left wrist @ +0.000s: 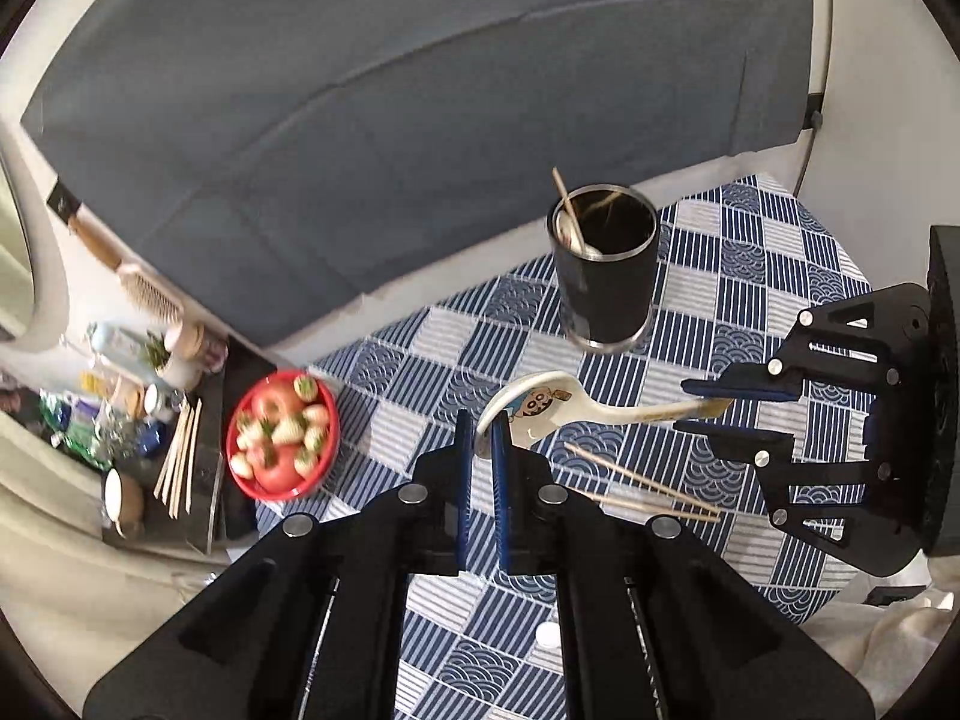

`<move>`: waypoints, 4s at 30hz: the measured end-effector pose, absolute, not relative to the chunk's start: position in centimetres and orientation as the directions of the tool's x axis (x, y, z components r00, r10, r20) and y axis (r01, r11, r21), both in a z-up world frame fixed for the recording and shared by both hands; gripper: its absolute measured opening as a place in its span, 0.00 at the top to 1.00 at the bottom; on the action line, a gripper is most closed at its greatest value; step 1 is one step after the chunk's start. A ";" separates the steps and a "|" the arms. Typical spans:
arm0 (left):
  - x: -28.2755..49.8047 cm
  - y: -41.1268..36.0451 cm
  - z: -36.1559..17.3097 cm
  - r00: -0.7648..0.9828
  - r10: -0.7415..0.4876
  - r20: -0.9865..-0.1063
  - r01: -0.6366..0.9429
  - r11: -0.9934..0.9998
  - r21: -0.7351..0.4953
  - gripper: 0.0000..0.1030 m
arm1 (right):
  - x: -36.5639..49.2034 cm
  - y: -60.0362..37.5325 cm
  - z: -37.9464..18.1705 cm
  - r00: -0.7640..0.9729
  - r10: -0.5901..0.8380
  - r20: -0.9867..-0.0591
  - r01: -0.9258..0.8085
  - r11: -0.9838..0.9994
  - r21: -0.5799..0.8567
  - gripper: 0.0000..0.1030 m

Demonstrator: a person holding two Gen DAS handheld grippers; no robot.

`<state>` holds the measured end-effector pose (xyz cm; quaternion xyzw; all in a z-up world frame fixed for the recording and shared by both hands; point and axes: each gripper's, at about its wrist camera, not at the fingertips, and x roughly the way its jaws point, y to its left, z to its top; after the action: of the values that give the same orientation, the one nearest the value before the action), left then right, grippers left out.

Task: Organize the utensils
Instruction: 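Lift the cartoon spoon with right tool and carry it over the black cup, then lower the cartoon spoon handle-first into the black cup with right tool, then open right tool and withdraw it from the cup toward the loose chopsticks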

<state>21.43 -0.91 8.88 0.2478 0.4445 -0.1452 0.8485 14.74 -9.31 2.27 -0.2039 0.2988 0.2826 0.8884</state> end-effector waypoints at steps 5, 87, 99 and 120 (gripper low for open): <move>22.4 -2.6 10.6 0.584 -0.036 -0.811 0.485 0.817 0.313 0.94 | 15.7 -10.6 3.4 0.683 0.379 -0.625 -0.603 0.776 -0.188 0.89; 34.5 -5.3 6.7 0.492 -0.115 -0.863 0.595 0.768 0.237 0.12 | 26.8 -18.7 -1.4 0.704 0.254 -0.663 -0.453 0.880 -0.144 0.18; 29.7 -0.9 5.8 0.460 -0.097 -0.883 0.513 0.840 0.175 0.12 | 21.5 -17.1 -2.1 0.654 0.267 -0.708 -0.510 0.847 -0.152 0.18; 18.4 7.7 1.6 0.370 0.015 -0.929 0.327 0.934 0.145 0.12 | 12.0 -12.7 -5.7 0.560 0.337 -0.756 -0.600 0.795 -0.090 0.17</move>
<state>18.42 7.65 1.62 0.1545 0.5529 -0.0960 0.8131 11.96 -12.72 -5.66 -0.1713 0.3830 0.2703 0.8665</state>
